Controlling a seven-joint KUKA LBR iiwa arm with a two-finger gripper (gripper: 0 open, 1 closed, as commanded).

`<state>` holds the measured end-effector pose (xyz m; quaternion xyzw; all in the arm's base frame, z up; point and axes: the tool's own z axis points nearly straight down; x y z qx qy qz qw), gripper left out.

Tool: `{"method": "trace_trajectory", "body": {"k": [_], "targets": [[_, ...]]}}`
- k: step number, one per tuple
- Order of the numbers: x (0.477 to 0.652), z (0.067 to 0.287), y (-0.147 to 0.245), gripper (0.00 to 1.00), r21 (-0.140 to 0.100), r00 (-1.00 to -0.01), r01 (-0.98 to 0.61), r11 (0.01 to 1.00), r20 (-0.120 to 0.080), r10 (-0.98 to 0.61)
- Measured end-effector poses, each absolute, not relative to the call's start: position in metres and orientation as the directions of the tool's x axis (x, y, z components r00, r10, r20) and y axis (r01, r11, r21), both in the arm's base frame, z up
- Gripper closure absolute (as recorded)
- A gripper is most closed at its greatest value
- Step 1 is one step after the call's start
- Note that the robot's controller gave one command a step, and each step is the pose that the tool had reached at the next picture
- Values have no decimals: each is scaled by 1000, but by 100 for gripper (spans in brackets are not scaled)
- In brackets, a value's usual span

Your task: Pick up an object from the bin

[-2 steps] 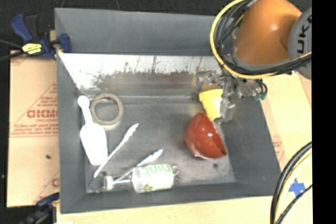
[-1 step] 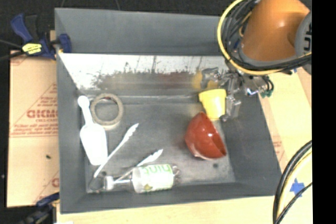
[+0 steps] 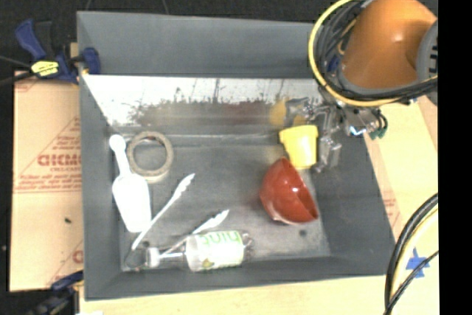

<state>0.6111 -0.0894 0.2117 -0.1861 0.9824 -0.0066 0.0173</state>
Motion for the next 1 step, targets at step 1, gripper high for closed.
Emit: {"method": "trace_trajectory", "body": {"k": [1], "targets": [[605, 271, -87, 0, -23, -930, -364, 931, -38, -365]]}}
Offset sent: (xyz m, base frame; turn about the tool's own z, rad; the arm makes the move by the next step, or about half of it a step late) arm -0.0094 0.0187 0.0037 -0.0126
